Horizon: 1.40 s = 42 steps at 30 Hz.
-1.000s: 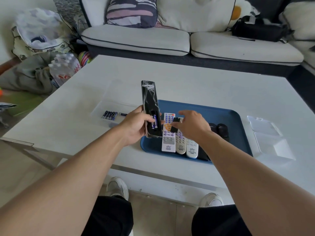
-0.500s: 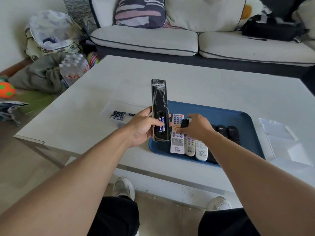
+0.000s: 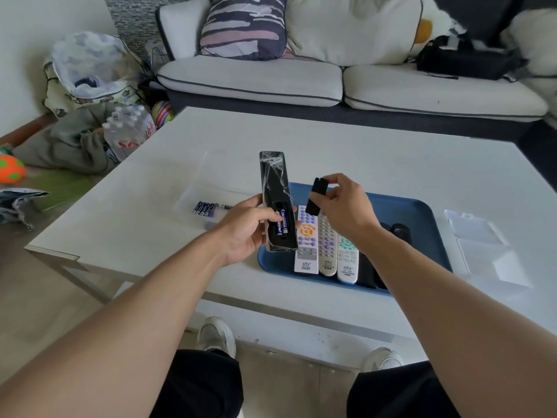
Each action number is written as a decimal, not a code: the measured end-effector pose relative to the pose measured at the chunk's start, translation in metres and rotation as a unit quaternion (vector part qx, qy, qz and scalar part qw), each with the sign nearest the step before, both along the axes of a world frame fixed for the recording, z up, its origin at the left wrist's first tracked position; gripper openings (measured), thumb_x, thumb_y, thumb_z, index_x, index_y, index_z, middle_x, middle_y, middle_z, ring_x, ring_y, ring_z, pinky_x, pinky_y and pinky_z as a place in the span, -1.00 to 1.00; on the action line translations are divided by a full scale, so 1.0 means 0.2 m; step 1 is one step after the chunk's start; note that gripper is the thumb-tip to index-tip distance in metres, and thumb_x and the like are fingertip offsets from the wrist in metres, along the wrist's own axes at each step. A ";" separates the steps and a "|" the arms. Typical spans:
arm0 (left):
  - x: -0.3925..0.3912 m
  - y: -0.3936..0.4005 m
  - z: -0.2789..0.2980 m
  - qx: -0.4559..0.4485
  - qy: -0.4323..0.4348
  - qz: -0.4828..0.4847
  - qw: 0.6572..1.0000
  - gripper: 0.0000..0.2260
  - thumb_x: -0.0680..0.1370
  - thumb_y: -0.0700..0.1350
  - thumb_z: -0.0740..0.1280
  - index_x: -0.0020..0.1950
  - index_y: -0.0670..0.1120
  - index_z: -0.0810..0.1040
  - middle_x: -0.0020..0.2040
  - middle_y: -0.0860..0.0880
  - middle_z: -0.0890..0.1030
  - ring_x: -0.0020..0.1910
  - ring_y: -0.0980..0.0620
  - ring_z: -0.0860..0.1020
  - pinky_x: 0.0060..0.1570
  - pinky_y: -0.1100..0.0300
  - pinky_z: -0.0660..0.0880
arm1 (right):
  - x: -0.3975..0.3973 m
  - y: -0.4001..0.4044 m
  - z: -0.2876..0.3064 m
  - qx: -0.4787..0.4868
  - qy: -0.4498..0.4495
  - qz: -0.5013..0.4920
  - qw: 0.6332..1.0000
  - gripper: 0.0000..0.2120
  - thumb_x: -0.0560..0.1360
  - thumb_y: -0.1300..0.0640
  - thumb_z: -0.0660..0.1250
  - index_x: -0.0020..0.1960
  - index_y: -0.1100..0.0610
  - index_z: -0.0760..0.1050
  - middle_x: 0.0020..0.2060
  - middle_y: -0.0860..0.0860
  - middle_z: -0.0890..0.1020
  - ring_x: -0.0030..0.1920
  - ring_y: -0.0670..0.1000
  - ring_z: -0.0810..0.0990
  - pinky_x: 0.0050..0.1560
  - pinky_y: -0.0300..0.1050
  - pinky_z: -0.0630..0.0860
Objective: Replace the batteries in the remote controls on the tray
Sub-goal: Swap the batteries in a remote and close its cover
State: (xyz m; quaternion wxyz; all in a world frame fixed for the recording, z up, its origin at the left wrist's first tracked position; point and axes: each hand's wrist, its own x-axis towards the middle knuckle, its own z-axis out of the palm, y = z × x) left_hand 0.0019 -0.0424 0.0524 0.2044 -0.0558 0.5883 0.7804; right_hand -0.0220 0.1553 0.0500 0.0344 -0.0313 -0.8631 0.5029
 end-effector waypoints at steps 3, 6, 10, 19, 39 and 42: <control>0.00 0.03 -0.01 0.010 -0.007 -0.003 1.000 -0.68 0.59 -0.36 0.23 0.33 -0.22 0.50 0.11 -0.23 0.68 0.19 -0.31 0.62 0.41 -0.23 0.35 | 0.08 0.04 0.11 -0.055 0.032 0.031 0.998 -0.71 0.53 0.05 0.45 0.22 -0.06 0.50 -0.24 0.04 0.70 -0.35 -0.04 0.57 -0.41 -0.23 0.39; -0.01 0.06 -0.01 0.047 -0.033 -0.003 0.998 -0.77 0.63 -0.13 0.25 0.24 -0.17 0.55 0.06 -0.20 0.65 0.10 -0.25 0.62 0.24 -0.10 0.47 | 0.18 0.06 0.18 -0.084 0.031 0.092 0.992 -0.71 0.50 0.04 0.50 0.17 -0.09 0.51 -0.25 0.10 0.71 -0.33 0.11 0.51 -0.31 -0.09 0.42; -0.02 0.10 -0.01 0.037 -0.049 -0.010 0.998 -0.67 0.64 0.07 0.23 0.22 -0.13 0.59 -0.18 -0.07 0.55 -0.24 -0.02 0.48 -0.23 0.12 0.39 | 0.24 0.04 0.16 -0.043 0.015 0.149 0.988 -0.67 0.47 0.03 0.52 0.19 -0.10 0.52 -0.29 0.01 0.71 -0.32 -0.03 0.59 -0.24 -0.21 0.47; -0.02 0.21 0.02 0.010 -0.035 -0.031 0.999 -0.63 0.58 0.20 0.30 0.08 -0.07 0.67 -0.14 -0.08 0.60 -0.29 -0.01 0.51 -0.29 0.13 0.37 | 0.21 0.09 0.11 0.044 0.034 0.136 0.989 -0.62 0.39 -0.01 0.58 0.17 -0.16 0.59 -0.21 -0.07 0.63 -0.32 -0.12 0.54 -0.31 -0.37 0.45; -0.04 0.27 -0.01 -0.033 0.032 0.009 0.999 -0.78 0.63 -0.19 0.31 0.26 -0.05 0.57 0.06 -0.13 0.72 -0.04 -0.11 0.69 0.14 -0.16 0.54 | 0.17 0.10 0.09 0.136 0.019 0.070 0.988 -0.45 0.24 -0.19 0.63 -0.03 0.05 0.41 -0.29 -0.08 0.45 -0.38 -0.10 0.38 -0.32 -0.20 0.35; -0.04 0.26 -0.01 -0.019 0.033 0.019 0.999 -0.82 0.64 -0.16 0.29 0.23 -0.06 0.57 0.04 -0.13 0.71 -0.03 -0.13 0.69 0.10 -0.12 0.57 | 0.18 0.09 0.08 0.140 0.023 0.082 0.987 -0.53 0.30 -0.22 0.58 -0.05 0.03 0.43 -0.33 -0.11 0.45 -0.41 -0.14 0.38 -0.33 -0.22 0.32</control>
